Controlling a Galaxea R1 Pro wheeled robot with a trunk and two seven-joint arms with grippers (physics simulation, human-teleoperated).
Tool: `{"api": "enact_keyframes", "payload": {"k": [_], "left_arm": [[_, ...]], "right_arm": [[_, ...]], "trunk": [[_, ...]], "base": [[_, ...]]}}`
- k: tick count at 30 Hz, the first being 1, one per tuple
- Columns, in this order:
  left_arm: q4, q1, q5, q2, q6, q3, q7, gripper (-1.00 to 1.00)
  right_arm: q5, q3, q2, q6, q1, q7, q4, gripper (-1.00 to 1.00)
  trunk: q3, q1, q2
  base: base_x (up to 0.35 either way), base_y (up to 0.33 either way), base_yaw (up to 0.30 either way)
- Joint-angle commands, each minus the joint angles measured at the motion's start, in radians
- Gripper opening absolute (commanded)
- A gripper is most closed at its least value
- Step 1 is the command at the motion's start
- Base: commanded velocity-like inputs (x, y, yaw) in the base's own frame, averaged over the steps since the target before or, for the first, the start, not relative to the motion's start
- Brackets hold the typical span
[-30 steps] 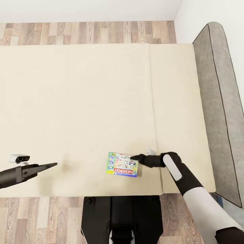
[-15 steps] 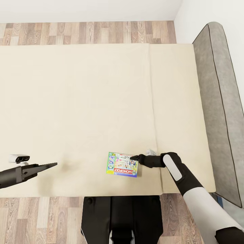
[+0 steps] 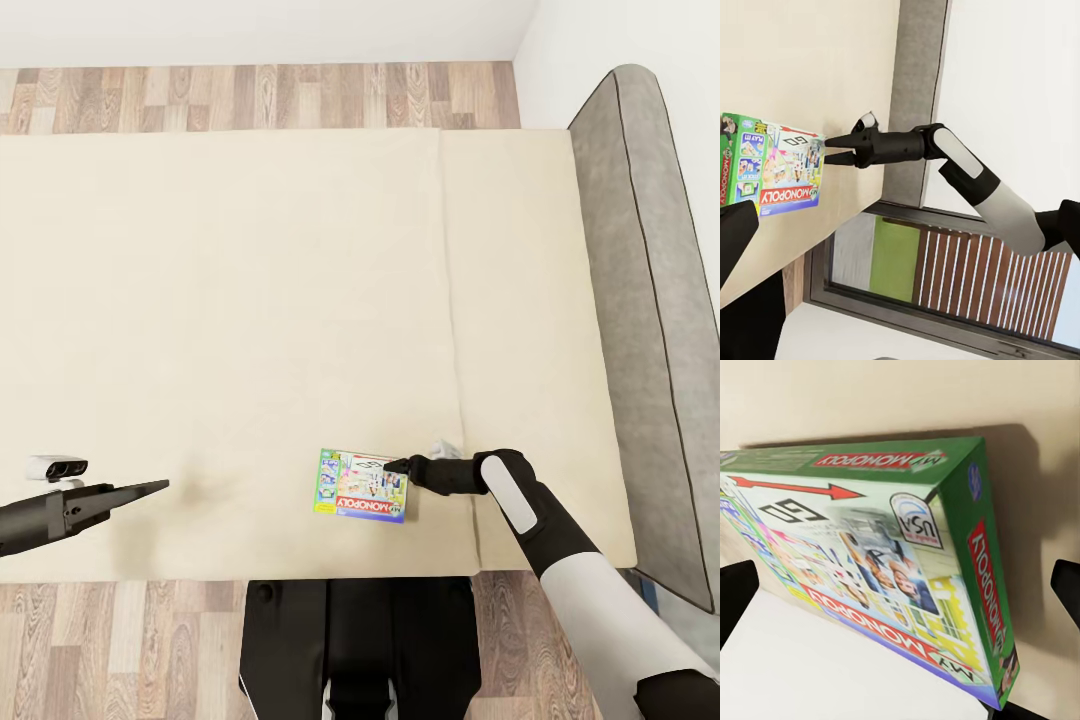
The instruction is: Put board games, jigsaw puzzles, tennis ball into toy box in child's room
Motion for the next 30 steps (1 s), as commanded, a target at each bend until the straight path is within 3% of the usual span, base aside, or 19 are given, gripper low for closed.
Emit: {"api": "enact_keyframes", "payload": {"k": [1,11,16,30], "left_arm": [[0.000,0.000,-0.001,0.000,0.011,0.000,-0.004,1.00],[0.000,0.000,-0.001,0.000,0.011,0.000,-0.004,1.00],[0.000,0.000,-0.001,-0.007,0.011,-0.001,-0.004,1.00],[0.000,0.000,-0.001,-0.006,0.011,-0.002,-0.004,1.00]], "right_arm": [[0.016,0.002,-0.001,0.001,0.000,0.009,0.000,1.00],[0.016,0.002,-0.001,0.001,0.000,0.009,0.000,1.00],[0.020,0.001,0.015,0.003,0.000,0.006,-0.028,1.00],[0.010,0.001,0.011,0.004,-0.002,0.005,-0.042,1.00]], "trunk": [[-0.001,0.001,-0.001],[-0.001,0.001,-0.001],[-0.001,0.001,-0.001],[0.010,0.001,-0.001]], "base": [[0.000,0.000,0.000],[0.000,0.000,0.000],[0.000,0.000,0.000],[0.000,0.000,0.000]]}}
